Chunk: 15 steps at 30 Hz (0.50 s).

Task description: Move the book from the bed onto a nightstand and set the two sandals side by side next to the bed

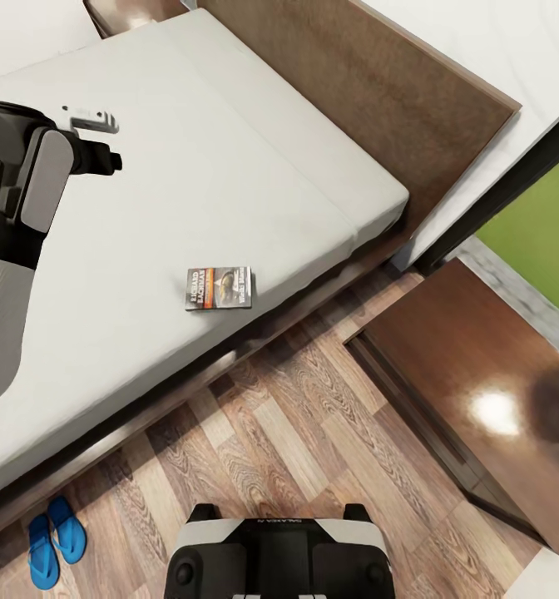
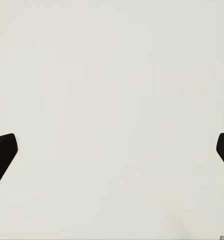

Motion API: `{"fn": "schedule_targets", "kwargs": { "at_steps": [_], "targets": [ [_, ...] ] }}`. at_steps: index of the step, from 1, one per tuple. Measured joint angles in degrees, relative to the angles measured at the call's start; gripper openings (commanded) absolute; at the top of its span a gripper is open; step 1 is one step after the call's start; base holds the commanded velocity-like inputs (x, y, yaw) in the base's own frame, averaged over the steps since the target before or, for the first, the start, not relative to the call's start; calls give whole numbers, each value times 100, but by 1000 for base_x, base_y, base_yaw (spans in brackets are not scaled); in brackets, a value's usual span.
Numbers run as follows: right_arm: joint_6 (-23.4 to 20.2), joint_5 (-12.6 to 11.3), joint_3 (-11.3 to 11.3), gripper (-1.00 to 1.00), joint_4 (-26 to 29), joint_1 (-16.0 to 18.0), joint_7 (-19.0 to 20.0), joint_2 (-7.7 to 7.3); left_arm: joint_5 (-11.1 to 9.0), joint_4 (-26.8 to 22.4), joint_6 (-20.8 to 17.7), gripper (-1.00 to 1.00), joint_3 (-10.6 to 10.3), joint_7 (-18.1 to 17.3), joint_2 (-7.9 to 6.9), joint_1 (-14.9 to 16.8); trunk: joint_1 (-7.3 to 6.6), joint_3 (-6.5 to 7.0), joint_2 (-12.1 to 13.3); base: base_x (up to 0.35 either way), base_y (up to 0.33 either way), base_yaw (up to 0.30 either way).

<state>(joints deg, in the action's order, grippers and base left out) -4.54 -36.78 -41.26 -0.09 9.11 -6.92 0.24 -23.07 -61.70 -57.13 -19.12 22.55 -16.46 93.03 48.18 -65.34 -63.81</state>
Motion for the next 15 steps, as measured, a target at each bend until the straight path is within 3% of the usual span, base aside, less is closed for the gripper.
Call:
{"fn": "schedule_targets", "kwargs": {
  "at_steps": [15],
  "targets": [
    [6,1,3,100,47,1,4,-13,23,-15,-231,100,-23,7,1,-13,-330,269,602,0,0,0]
  ]
}}
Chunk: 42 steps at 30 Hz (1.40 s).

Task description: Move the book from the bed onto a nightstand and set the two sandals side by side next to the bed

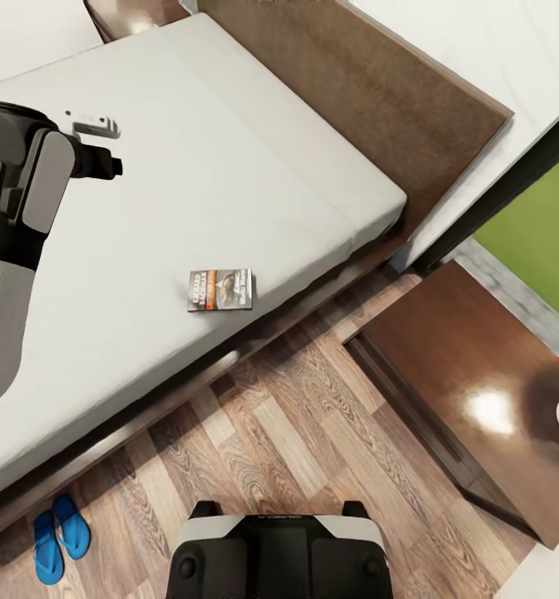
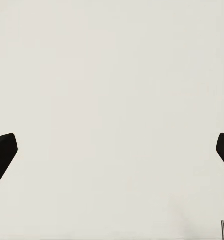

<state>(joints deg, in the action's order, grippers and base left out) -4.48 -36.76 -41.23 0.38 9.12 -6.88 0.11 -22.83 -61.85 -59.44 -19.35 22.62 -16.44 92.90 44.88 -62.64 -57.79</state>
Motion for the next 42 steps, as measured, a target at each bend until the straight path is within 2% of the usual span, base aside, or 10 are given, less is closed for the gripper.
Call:
{"fn": "schedule_targets", "kwargs": {
  "at_steps": [35,42],
  "targets": [
    [55,-16,5,100,224,3,2,-34,98,74,-43,100,-29,-1,-20,-43,-769,629,1405,0,0,0],
    [54,-14,3,100,241,2,2,-29,98,129,-43,100,-29,-1,-151,-47,-923,755,1686,0,0,0]
  ]
}}
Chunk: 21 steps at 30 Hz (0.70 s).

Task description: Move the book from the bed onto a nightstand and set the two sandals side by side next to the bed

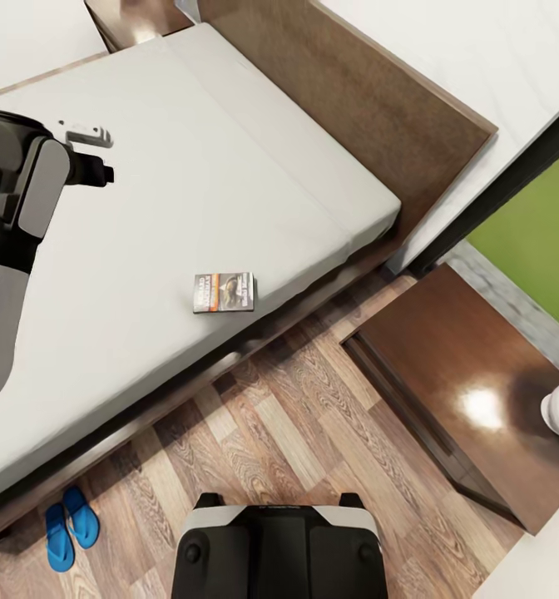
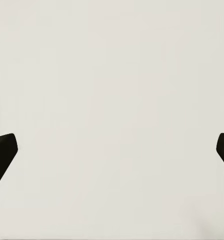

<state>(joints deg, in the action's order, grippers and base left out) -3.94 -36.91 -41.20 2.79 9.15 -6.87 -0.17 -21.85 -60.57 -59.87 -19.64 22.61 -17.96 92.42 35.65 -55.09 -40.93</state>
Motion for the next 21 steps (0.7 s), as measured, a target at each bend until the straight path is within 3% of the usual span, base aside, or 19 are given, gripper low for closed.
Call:
{"fn": "schedule_targets", "kwargs": {
  "at_steps": [11,21],
  "targets": [
    [0,2,0,100,4,0,0,0,-3,121,0,100,7,11,-187,-294,-242,198,442,0,0,0],
    [3,5,2,100,1,1,1,-12,89,268,0,100,10,12,-489,-505,-462,378,844,0,0,0]
  ]
}}
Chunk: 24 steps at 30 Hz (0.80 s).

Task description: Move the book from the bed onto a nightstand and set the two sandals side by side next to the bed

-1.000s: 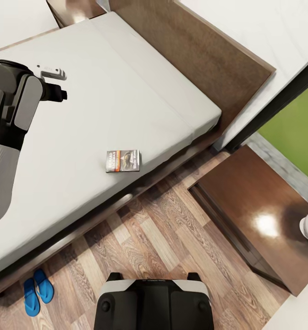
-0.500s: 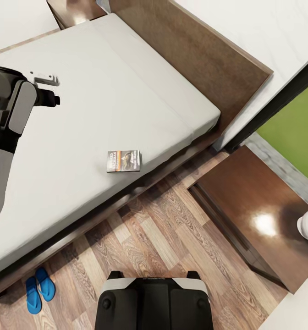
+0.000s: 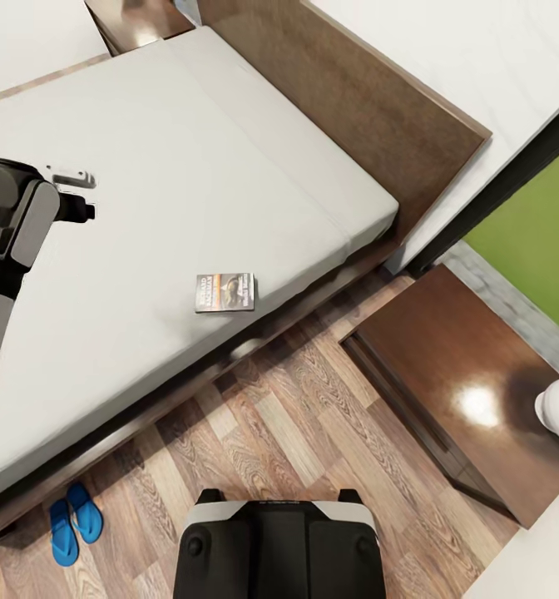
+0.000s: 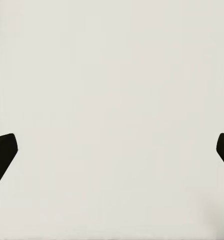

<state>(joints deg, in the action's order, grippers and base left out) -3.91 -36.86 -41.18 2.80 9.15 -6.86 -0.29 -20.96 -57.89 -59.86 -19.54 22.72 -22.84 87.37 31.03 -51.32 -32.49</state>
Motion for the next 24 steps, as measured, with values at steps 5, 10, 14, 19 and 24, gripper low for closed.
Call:
{"fn": "schedule_targets", "kwargs": {
  "at_steps": [5,10,14,19,24],
  "targets": [
    [4,0,0,100,0,0,0,-1,31,16,0,100,0,-8,-174,-229,-110,90,201,0,0,0],
    [8,0,0,100,0,0,0,-2,46,27,42,100,12,-13,-333,-829,-220,180,402,0,0,0],
    [9,0,0,100,-2,1,0,-6,55,29,125,100,12,-14,-474,-1105,-308,252,563,0,0,0],
    [9,1,0,100,-3,1,0,-9,62,33,202,100,6,-5,-768,-1424,-418,342,764,0,0,0],
    [9,2,0,100,-4,1,0,-10,50,42,374,100,12,1,-965,-1967,-528,432,964,0,0,0]
  ]
}}
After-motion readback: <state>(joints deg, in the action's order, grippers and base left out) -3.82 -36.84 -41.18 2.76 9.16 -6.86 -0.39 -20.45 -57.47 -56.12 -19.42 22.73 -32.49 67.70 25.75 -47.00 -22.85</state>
